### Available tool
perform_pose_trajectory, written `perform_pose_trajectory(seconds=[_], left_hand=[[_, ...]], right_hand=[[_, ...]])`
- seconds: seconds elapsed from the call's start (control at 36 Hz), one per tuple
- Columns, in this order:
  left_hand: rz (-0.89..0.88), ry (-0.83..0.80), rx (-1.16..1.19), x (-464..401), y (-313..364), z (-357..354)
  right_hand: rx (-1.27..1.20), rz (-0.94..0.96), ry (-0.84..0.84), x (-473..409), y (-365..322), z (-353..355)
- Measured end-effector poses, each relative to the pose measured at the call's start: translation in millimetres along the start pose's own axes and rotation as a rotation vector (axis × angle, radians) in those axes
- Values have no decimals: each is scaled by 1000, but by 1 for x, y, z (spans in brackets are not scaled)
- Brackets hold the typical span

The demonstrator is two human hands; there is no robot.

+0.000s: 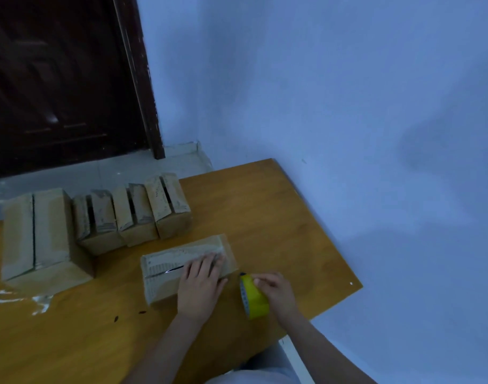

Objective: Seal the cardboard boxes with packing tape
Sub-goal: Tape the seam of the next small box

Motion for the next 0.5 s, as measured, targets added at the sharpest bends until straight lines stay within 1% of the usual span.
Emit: perform_pose_trajectory(seconds=[0.08,0.17,0.22,0.31,0.36,0.44,0.5], left_hand=[[-89,-4,61,3,-8,9],[-61,-67,83,4,-16,17],[-8,-82,125,2,-14,24],[134,-76,234,-14,-6,34],[186,-98,251,-30,0,33],[275,-281,221,-49,5,22],[322,-347,162,-57,5,13]], right_hand=[[-47,-34,27,-6,4,9],[-60,-51,22,-8,7,11],[-78,-64,19,-8,8,10],[-143,-100,2,-7,9,3],[-151,-116,-8,-6,8,0],[-142,-128,-4,-7,6,-2],[-145,-141,0,-7,8,-1]])
Point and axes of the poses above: each hand's wrist, its own x-axis away from the middle knuckle, its own z-axis out of the back of the hand, y = z × x, the point moved 3 cm from there along -x, towards the middle knuckle, and after that the axes turned 12 degrees about x, right-handed, at the moved point
